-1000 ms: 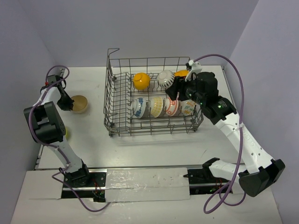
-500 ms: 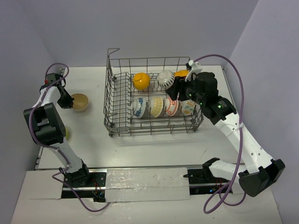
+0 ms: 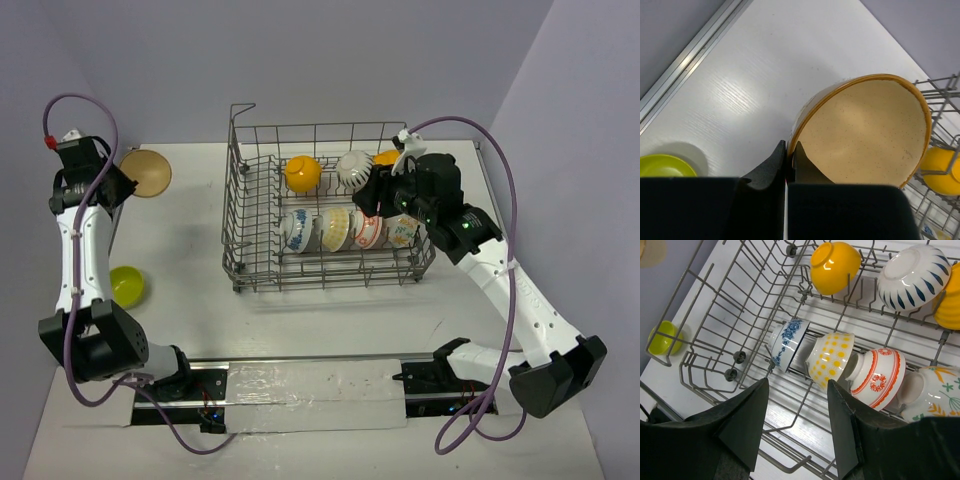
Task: Load the bowls into the dish rack
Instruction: Pick up the bowl from the corner of the board, then pass from the left arm to the right
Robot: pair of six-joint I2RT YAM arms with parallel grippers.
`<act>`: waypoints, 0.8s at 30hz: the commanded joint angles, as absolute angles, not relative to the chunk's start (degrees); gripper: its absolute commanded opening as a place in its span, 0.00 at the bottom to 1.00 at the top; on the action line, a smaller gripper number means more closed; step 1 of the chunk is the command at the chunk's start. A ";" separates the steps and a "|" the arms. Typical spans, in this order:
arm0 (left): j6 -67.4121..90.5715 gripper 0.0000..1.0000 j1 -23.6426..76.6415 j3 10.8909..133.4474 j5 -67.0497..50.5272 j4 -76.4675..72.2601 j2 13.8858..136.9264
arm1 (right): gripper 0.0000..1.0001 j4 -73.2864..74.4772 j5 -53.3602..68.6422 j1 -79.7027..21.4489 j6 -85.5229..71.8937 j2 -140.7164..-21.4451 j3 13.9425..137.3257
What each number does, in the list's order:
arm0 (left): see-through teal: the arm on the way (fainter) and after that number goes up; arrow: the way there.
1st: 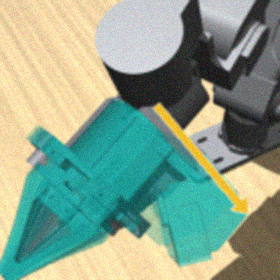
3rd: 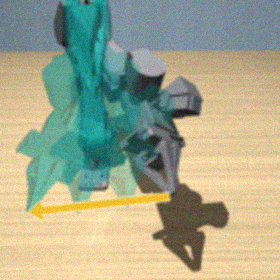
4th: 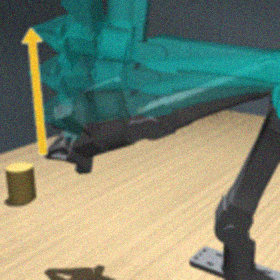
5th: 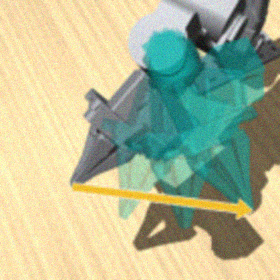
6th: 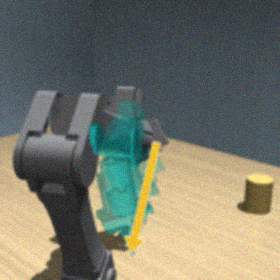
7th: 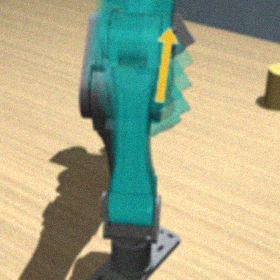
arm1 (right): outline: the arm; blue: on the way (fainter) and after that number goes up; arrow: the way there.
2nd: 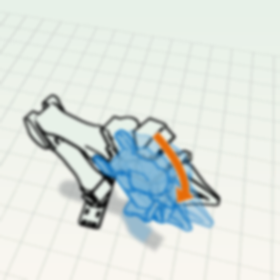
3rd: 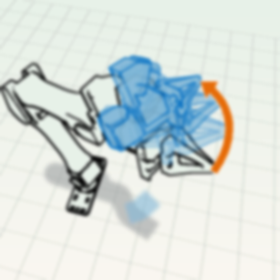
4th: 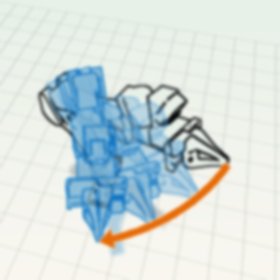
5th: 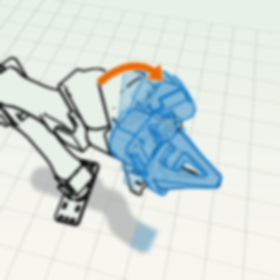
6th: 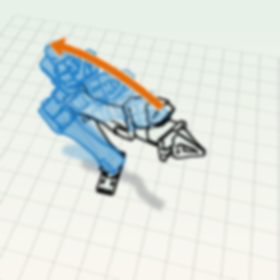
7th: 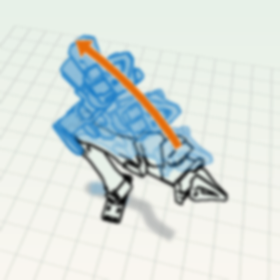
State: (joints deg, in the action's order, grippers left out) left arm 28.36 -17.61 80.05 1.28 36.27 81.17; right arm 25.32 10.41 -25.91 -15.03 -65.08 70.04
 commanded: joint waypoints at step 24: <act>20.75 0.00 9.83 91.23 -0.35 41.74 69.69 | 0.57 31.72 0.30 -44.01 -0.62 -72.68 90.95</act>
State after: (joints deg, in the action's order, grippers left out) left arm 22.61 7.33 87.53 0.10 43.11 70.54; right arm 29.63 6.63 -39.99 -6.96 -69.93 86.17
